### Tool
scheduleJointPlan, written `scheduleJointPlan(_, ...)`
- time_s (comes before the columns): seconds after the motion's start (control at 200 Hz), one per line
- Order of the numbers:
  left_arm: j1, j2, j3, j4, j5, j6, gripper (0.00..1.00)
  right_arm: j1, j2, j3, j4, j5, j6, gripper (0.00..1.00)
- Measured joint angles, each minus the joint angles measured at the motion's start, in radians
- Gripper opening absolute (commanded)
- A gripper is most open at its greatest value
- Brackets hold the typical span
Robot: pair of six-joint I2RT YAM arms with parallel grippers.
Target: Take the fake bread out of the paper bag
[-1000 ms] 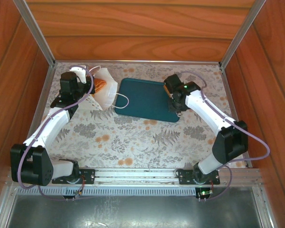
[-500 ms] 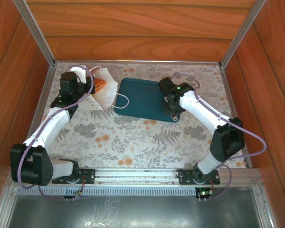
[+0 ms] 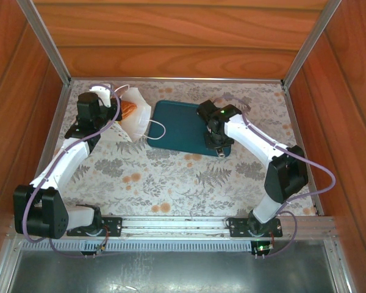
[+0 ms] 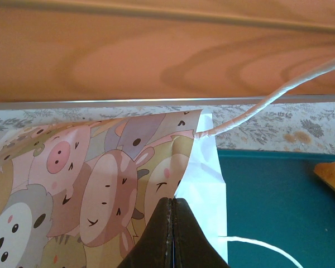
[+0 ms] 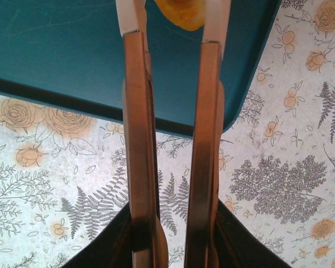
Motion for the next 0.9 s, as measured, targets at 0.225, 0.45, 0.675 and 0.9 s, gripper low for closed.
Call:
scheduleJointPlan(0.225, 0.0, 0.0, 0.0, 0.0, 0.004, 0.0, 0.0, 0.0, 0.0, 0.0, -0.008, -0.003, 0.0, 0.34)
scheduleJointPlan(0.45, 0.0, 0.0, 0.001, -0.001, 0.006, 0.0, 0.0, 0.0, -0.002, 0.005, -0.009, -0.017, 0.0, 0.37)
scheduleJointPlan(0.675, 0.0, 0.0, 0.001, -0.001, 0.006, 0.0, 0.0, 0.002, -0.029, 0.012, -0.007, -0.055, -0.004, 0.38)
scheduleJointPlan(0.9, 0.0, 0.0, 0.001, -0.001, 0.006, 0.0, 0.0, 0.007, -0.034, 0.015, -0.002, -0.085, -0.01, 0.38)
